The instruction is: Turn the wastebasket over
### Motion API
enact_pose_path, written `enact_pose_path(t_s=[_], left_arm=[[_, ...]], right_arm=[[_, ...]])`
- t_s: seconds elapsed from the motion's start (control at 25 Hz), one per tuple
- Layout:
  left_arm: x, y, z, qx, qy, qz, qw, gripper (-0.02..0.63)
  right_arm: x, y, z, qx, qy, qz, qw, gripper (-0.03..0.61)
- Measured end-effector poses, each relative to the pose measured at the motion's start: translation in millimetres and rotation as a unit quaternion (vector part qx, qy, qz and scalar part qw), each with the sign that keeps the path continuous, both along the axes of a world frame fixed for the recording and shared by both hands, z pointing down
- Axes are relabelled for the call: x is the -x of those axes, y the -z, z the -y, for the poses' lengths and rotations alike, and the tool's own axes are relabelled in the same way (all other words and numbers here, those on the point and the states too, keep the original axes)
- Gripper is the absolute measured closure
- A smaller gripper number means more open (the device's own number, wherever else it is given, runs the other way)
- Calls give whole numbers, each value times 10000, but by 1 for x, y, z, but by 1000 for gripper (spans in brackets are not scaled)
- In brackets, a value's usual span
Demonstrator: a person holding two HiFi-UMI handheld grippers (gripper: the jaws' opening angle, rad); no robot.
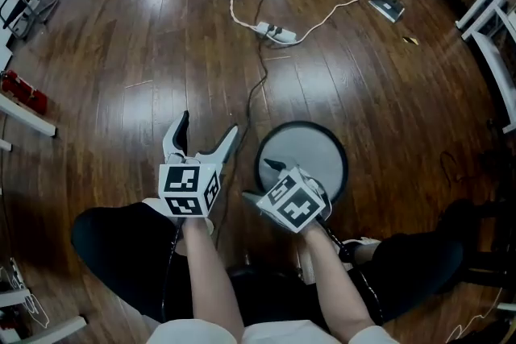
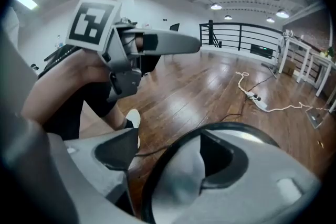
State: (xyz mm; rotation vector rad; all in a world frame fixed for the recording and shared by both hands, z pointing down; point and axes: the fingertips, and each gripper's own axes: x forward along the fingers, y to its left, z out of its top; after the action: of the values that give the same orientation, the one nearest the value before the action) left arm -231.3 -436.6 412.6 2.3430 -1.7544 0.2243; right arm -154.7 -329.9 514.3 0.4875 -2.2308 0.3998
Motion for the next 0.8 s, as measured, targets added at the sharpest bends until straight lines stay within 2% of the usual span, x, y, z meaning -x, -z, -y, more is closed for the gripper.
enact_pose_path(t_s=[0.12, 0.28, 0.44, 0.56, 0.8], left_arm=[[2, -8, -1, 91, 39, -10, 10000, 130], [8, -6, 1, 26, 183, -31, 9998, 130], [12, -5, -1, 36, 244, -55, 9997, 130], [12, -9, -2, 72, 234, -71, 9997, 130], [5, -6, -7, 43, 173, -80, 9998, 132]], right_arm=[[4, -20, -4, 27, -46, -313, 9995, 248], [2, -36, 5, -411, -327, -711, 9961, 377], [2, -40, 9, -718, -432, -947, 9920, 411], [3, -40, 10, -574, -541, -825, 9935, 425], [-6, -35, 11, 3, -945, -342, 9949, 471]])
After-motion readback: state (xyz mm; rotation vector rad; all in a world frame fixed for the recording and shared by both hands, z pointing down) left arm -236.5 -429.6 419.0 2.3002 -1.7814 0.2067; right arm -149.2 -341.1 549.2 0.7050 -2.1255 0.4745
